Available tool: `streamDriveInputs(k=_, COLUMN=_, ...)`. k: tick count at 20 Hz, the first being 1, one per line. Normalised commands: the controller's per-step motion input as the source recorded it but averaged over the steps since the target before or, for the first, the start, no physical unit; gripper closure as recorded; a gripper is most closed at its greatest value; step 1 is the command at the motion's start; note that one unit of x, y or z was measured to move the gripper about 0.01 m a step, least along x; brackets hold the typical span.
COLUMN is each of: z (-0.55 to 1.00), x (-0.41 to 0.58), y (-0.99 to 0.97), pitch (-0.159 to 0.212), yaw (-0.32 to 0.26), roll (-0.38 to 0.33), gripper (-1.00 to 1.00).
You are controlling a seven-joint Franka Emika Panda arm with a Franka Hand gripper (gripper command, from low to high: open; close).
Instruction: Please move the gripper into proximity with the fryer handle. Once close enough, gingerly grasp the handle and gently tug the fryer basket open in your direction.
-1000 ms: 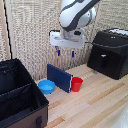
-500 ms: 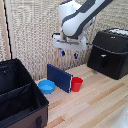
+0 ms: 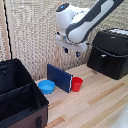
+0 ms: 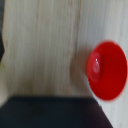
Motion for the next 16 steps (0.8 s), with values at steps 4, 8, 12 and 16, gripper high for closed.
streamDriveInputs(k=4, z=-0.34, x=-0.010, y=-0.47, pitch=-0.102, yaw=0.000, roll=-0.216, gripper=-1.00)
streamDriveInputs(k=8, z=-0.38, x=-0.070, y=-0.55, pitch=-0.033, yaw=0.000, roll=-0.095, gripper=-1.00)
streamDriveInputs(k=12, z=-0.37, x=-0.049, y=-0.59, pitch=-0.039, yaw=0.001, roll=-0.078, gripper=-1.00)
streamDriveInputs(k=16, z=-0.29, x=-0.039, y=-0.65, pitch=-0.058, yaw=0.077, roll=-0.080, gripper=-1.00)
